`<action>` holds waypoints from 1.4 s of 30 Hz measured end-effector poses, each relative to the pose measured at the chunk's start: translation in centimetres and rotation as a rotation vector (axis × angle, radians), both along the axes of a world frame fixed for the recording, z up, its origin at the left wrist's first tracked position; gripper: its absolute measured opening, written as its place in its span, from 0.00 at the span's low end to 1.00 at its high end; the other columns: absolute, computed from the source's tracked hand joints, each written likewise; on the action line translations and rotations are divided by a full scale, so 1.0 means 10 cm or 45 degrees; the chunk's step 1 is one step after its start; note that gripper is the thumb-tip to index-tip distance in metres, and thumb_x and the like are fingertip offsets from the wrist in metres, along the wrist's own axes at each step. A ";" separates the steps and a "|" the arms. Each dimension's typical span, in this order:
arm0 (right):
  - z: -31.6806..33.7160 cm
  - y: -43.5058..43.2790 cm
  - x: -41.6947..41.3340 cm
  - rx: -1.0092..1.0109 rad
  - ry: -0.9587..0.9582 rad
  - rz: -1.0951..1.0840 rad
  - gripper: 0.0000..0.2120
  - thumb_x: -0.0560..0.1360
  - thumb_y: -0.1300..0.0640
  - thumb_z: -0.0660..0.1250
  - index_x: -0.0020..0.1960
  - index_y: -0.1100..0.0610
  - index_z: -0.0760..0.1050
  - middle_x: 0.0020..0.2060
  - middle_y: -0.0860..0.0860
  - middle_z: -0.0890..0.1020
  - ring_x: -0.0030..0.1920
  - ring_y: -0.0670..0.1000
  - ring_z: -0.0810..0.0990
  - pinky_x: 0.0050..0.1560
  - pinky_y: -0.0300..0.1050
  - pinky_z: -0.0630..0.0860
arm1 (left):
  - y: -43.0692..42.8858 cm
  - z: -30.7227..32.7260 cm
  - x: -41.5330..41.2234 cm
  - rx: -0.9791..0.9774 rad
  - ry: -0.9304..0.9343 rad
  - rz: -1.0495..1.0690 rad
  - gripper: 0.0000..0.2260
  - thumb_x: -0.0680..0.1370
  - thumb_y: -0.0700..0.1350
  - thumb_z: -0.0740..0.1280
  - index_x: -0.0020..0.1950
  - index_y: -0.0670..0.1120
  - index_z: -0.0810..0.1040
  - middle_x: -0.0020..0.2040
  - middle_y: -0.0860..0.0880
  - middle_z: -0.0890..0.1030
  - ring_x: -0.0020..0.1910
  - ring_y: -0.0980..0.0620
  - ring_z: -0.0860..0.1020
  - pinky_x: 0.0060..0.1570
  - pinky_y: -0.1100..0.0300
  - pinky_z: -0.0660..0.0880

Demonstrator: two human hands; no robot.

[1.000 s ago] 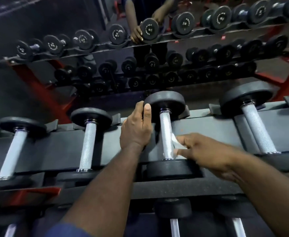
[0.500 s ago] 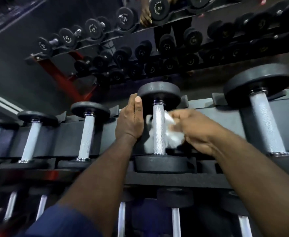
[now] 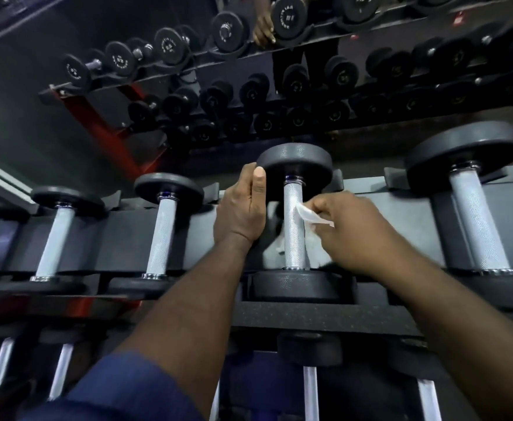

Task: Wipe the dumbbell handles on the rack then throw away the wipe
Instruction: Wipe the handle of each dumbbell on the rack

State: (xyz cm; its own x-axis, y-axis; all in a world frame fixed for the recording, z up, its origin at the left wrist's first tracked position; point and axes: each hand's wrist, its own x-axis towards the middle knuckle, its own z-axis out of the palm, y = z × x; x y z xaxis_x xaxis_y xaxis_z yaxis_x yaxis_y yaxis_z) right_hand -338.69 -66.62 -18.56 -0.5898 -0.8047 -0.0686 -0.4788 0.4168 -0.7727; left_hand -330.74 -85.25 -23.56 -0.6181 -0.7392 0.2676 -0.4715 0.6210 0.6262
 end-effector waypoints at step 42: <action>0.34 -0.26 0.39 0.431 0.542 -0.173 0.17 0.78 0.63 0.64 0.62 0.51 0.82 0.55 0.57 0.83 0.59 0.60 0.79 0.55 0.45 0.76 | -0.03 0.06 0.12 0.186 0.059 -0.112 0.28 0.82 0.72 0.47 0.74 0.63 0.72 0.56 0.44 0.85 0.57 0.38 0.81 0.55 0.45 0.78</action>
State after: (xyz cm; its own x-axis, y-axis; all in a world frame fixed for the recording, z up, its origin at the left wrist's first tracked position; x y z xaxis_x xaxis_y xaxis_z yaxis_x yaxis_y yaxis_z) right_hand -334.74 -69.18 -15.16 -0.7190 -0.6937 -0.0429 -0.6438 0.6880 -0.3349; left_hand -329.56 -85.59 -22.99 -0.6717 -0.7157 0.1912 -0.3875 0.5594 0.7327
